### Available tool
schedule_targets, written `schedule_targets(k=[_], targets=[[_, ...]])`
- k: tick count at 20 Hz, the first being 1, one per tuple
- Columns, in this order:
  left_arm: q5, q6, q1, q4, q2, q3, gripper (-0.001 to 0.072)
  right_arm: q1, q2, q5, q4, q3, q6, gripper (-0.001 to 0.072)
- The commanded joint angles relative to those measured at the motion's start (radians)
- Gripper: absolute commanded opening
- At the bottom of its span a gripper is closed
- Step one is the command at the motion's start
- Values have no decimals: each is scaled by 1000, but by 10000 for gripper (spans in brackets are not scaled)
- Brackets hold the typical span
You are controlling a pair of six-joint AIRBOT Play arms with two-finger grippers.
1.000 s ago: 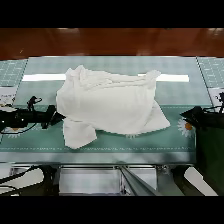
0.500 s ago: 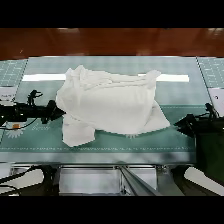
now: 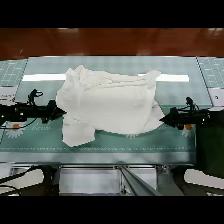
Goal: Fold the shirts.
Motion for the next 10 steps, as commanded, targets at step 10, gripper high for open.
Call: schedule_targets(k=[10], targets=[[-53, -4, -1, -126, 399, 658, 16, 74, 339, 85, -183, 969, 185, 20]])
